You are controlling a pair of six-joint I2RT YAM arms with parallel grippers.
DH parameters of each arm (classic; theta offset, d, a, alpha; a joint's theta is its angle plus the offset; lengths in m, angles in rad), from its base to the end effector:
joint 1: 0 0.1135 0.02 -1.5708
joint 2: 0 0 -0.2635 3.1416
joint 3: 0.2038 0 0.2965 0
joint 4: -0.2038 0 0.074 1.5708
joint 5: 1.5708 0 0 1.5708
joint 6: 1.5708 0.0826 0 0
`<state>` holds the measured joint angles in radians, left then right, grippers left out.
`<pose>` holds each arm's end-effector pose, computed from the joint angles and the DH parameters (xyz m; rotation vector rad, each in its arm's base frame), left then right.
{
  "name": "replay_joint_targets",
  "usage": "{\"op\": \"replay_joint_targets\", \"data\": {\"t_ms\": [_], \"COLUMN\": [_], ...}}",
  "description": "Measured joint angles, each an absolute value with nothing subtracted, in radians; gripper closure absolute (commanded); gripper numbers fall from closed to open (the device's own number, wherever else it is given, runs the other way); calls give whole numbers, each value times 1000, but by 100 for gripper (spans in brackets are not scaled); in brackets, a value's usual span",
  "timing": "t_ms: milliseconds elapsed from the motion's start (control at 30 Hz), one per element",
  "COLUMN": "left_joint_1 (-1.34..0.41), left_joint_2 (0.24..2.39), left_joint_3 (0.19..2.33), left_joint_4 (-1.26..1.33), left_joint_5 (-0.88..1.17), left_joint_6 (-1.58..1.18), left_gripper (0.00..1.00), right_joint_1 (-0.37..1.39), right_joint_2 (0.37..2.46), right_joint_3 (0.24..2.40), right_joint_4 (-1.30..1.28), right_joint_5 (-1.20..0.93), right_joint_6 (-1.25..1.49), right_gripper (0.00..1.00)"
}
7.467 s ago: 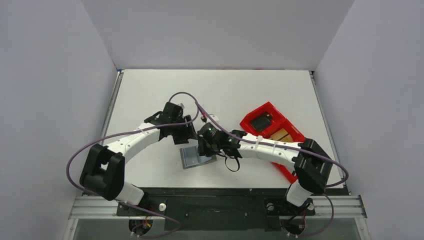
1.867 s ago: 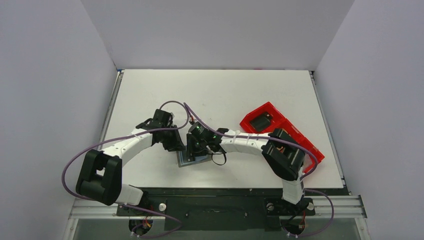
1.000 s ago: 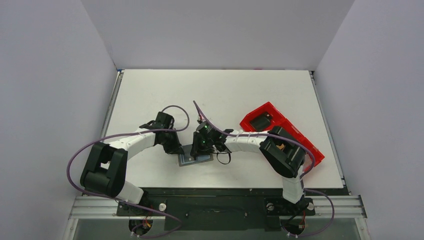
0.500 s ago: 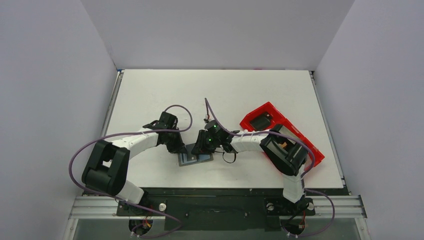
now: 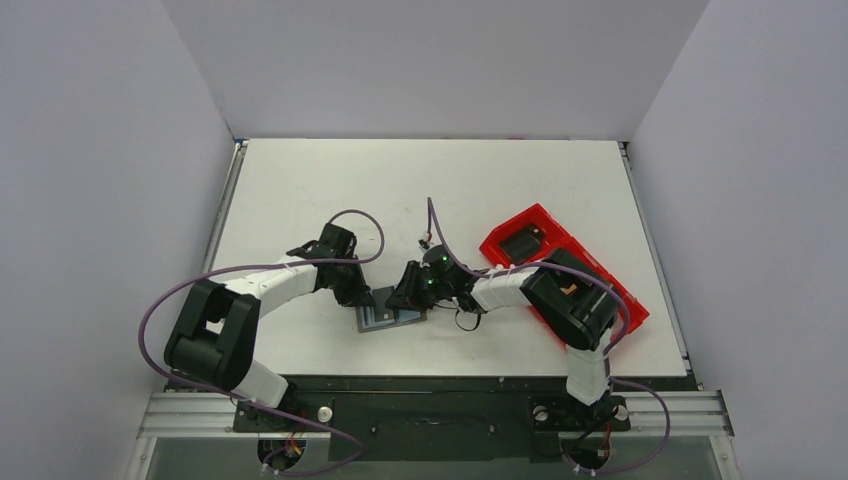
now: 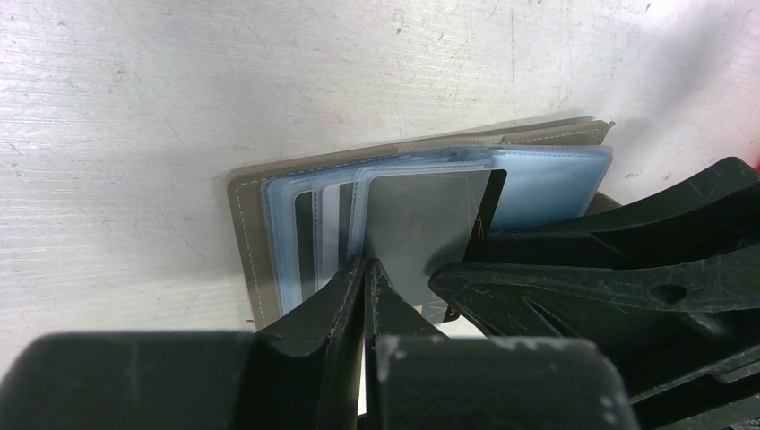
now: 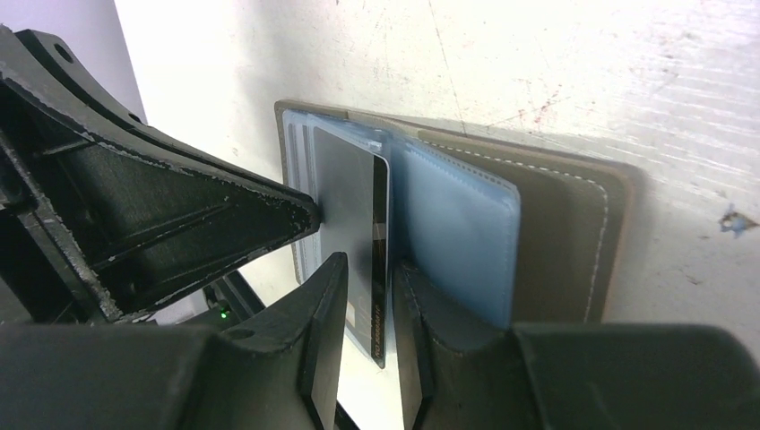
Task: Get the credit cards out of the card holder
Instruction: Remove the credit card from the card holder.
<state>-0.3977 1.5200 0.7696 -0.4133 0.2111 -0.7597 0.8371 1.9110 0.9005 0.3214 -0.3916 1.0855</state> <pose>0.2894 -0.1404 0.0804 -0.4532 2.8238 -0.5764 0.2639 0.3398 0.0522 0.0816 2.6397 1.3158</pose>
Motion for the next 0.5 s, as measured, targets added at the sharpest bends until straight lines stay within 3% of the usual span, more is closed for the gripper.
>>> {"op": "replay_joint_targets", "data": {"t_ms": [333,500], "left_joint_1": [-398,-398], "left_joint_2": [1520,1520], "left_joint_3": [770,770], "left_joint_4": [-414,-414], "left_joint_5": [208,208], "left_joint_6": [-773,-775], "left_gripper": [100,100], "right_joint_1": [818,811], "right_joint_2": [1903,1903], "right_joint_3": [846,836], "right_joint_4": [401,419], "right_joint_5": [-413,-417], "right_joint_6": [1136,1153], "right_gripper": [78,87]}}
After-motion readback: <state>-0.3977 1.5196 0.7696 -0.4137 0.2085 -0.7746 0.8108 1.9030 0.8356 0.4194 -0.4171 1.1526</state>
